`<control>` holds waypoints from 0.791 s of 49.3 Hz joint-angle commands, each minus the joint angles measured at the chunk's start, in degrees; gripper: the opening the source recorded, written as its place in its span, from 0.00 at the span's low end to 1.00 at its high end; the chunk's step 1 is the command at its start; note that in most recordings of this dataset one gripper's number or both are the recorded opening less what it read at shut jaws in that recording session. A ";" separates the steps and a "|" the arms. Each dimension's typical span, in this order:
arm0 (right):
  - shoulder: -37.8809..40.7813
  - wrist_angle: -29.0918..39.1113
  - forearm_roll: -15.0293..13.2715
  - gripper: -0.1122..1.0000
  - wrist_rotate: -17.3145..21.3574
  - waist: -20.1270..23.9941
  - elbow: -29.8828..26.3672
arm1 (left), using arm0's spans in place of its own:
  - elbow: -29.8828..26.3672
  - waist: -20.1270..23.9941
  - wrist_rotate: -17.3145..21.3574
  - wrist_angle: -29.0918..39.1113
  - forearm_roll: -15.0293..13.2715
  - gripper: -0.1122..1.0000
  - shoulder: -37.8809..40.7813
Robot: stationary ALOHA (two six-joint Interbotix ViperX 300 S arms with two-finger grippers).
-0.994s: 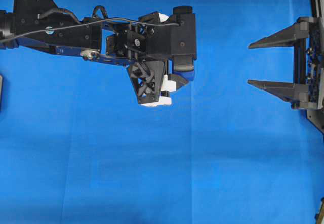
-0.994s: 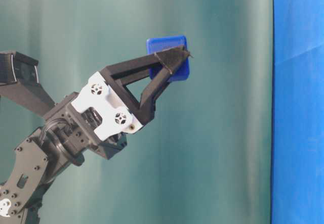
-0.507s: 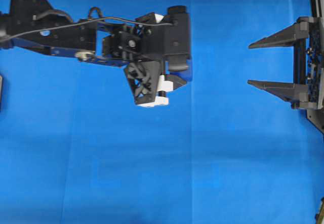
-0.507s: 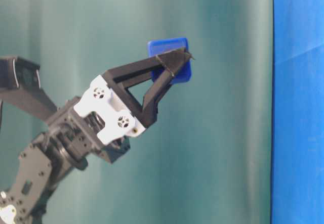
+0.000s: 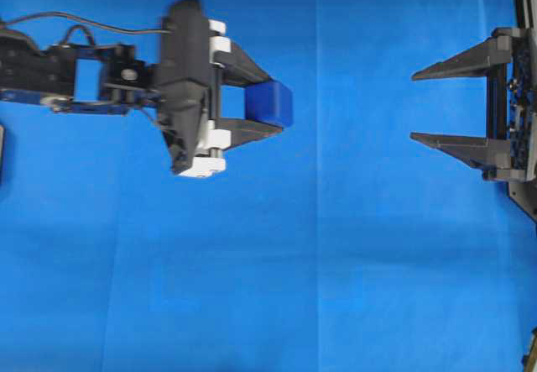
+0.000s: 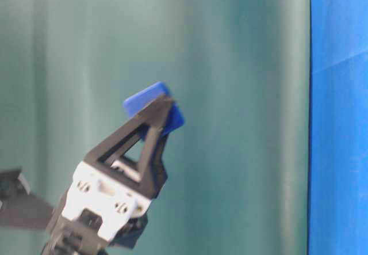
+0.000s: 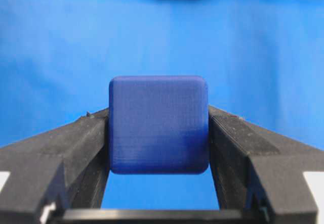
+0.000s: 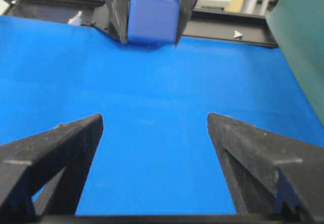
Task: Handover the blue block to the right arm after grasping it with the left arm, then place it in the designated position.
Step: 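Lift the blue cube with the left gripper and rotate it upright, then hold the cube with the left gripper while the right gripper reorients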
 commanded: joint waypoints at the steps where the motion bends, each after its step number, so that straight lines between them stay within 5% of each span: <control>1: 0.35 -0.44 0.09 0.98 -0.09 -0.09 -1.67 | 1.67 -0.44 0.00 -4.13 -0.09 0.54 -3.08; 18: 0.53 -0.53 0.00 0.98 -0.26 -0.09 -1.93 | 10.55 -1.32 -0.09 -16.08 -0.35 0.54 -8.09; 39: 0.62 -0.18 0.00 0.98 -0.26 -0.09 -2.02 | 11.69 -1.32 -0.09 -17.14 -0.26 0.54 -8.35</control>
